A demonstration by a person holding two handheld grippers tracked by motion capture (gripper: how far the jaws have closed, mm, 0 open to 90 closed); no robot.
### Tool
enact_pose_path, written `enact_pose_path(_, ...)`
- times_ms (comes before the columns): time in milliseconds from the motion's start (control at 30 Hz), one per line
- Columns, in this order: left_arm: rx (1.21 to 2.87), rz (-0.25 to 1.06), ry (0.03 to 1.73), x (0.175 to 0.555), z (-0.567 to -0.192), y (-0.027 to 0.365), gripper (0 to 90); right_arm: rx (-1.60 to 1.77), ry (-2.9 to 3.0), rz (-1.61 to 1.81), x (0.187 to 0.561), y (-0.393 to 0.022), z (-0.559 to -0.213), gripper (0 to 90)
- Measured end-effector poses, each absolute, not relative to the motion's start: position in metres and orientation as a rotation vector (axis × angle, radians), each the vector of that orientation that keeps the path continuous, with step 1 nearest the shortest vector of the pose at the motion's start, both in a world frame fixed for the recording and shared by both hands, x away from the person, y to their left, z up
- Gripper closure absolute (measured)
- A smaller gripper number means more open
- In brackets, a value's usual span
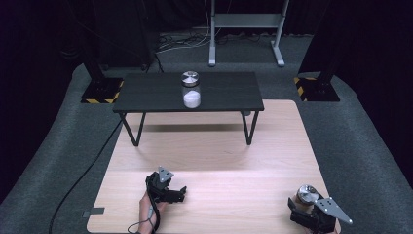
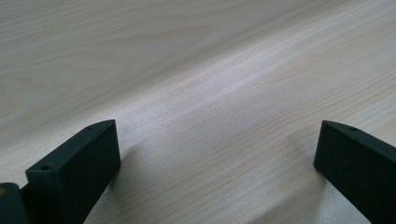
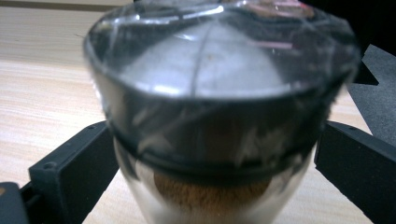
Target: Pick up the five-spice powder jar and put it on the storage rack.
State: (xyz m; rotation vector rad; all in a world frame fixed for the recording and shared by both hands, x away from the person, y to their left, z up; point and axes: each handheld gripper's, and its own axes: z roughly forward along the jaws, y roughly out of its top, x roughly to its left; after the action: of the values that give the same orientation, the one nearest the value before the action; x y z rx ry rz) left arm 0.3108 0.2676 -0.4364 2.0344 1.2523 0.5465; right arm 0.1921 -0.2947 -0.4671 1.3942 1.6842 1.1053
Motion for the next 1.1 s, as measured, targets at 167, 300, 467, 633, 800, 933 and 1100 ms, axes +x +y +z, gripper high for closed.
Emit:
enact_pose_path(167, 2.035, 0.547, 1.252, 0.311, -0.436, 0.268, 0.1, 1.382, 1.678, 1.125, 0.193, -0.296, -0.471, 8.4)
enact_pose_path(300, 2.035, 0.546, 1.251, 0.311, -0.436, 0.268, 0.1, 1.35, 1.667, 1.178, 0.191, -0.301, -0.478, 28.9)
enact_pose_path(467, 2.034, 0.546, 1.251, 0.311, -0.436, 0.268, 0.1, 1.334, 1.658, 1.171, 0.19, -0.299, -0.481, 29.4)
enact_pose_path(633, 2.035, 0.546, 1.25, 0.311, -0.436, 0.268, 0.1, 1.338, 1.652, 1.163, 0.19, -0.298, -0.48, 29.4)
enact_pose_path(800, 2.034, 0.548, 1.249, 0.311, -0.437, 0.267, 0.2, 1.346, 1.656, 1.158, 0.191, -0.297, -0.477, 29.4)
enact_pose_path(933, 2.034, 0.55, 1.249, 0.311, -0.437, 0.267, 0.3, 1.347, 1.658, 1.161, 0.192, -0.299, -0.475, 29.4)
enact_pose_path(1100, 2.034, 0.556, 1.247, 0.31, -0.437, 0.266, 0.3, 1.364, 1.656, 1.179, 0.196, -0.302, -0.467, 29.4)
